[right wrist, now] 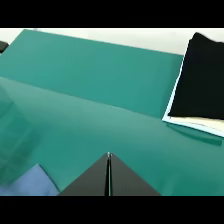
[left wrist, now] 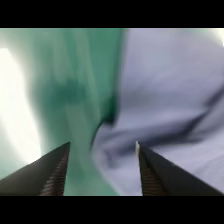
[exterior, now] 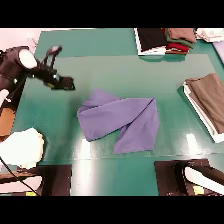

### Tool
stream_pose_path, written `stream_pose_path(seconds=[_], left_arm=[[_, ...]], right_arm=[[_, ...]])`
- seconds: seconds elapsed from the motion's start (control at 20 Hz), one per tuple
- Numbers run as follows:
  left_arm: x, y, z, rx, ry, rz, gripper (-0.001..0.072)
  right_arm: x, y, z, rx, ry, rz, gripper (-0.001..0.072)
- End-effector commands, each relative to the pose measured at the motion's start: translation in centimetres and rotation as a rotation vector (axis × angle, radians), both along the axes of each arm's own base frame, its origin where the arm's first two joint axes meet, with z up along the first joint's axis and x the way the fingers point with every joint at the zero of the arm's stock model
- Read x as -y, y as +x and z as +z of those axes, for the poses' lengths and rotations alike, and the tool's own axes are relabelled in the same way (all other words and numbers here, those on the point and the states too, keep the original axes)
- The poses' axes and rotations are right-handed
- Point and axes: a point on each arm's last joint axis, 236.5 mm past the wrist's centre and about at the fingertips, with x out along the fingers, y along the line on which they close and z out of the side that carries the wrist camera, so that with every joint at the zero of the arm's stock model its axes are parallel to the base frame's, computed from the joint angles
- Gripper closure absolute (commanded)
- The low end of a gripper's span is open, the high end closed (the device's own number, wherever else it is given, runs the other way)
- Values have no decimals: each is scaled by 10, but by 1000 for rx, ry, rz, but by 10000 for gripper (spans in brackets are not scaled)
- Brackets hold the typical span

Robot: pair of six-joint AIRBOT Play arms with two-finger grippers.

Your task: Fold the shirts.

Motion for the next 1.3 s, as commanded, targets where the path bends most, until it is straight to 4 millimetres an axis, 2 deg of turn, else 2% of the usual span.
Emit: stream_pose_path(seconds=[0.0, 0.1, 0.25, 0.35, 0.5, 0.55, 0.6, 0.65, 0.75, 0.8, 0.9, 1.0, 1.05, 1.1, 1.15, 1.2, 1.25], left_arm=[[-9, -36, -66, -160, -88, 78, 211], [8, -52, -86, -203, -172, 85, 211], [18, -67, -106, -241, -236, 126, 212], [25, -76, -114, -268, -254, 119, 212], [41, -82, -114, -260, -247, 58, 216], [42, -80, -112, -253, -251, 58, 402], [41, -75, -105, -231, -252, 55, 663], [40, -67, -96, -201, -254, 53, 684], [39, -47, -65, -97, -246, 34, 684], [39, -36, -45, -38, -248, 25, 684], [40, -21, -11, 55, -255, 13, 684], [41, -14, 7, 102, -262, 7, 684], [41, -13, 10, 106, -263, 5, 684], [41, -13, 10, 105, -263, 5, 684], [41, -13, 9, 105, -263, 5, 684], [41, -13, 10, 107, -263, 6, 684], [41, -13, 10, 107, -263, 6, 684]], right_arm=[[-12, 5, -18, -63, -6, 44, 696], [-23, 10, -25, -80, -5, 74, 696], [-39, 16, -36, -109, -5, 113, 696], [-47, 19, -42, -121, -5, 132, 696], [-50, 22, -41, -117, 2, 135, 696], [-48, 21, -42, -122, -3, 130, 696], [-42, 19, -48, -147, -13, 123, 696], [-34, 15, -59, -196, -25, 118, 696], [-16, 3, -99, -342, -35, 95, 696], [-7, -5, -127, -429, -26, 77, 697], [12, -22, -192, -594, 16, 21, 696], [26, -44, -267, -745, 82, -53, 691], [30, -58, -304, -812, 114, -89, 594], [30, -76, -343, -884, 146, -118, 289], [27, -94, -376, -954, 172, -135, 202], [21, -116, -408, -1030, 186, -141, 202], [13, -134, -432, -1089, 187, -136, 203]])
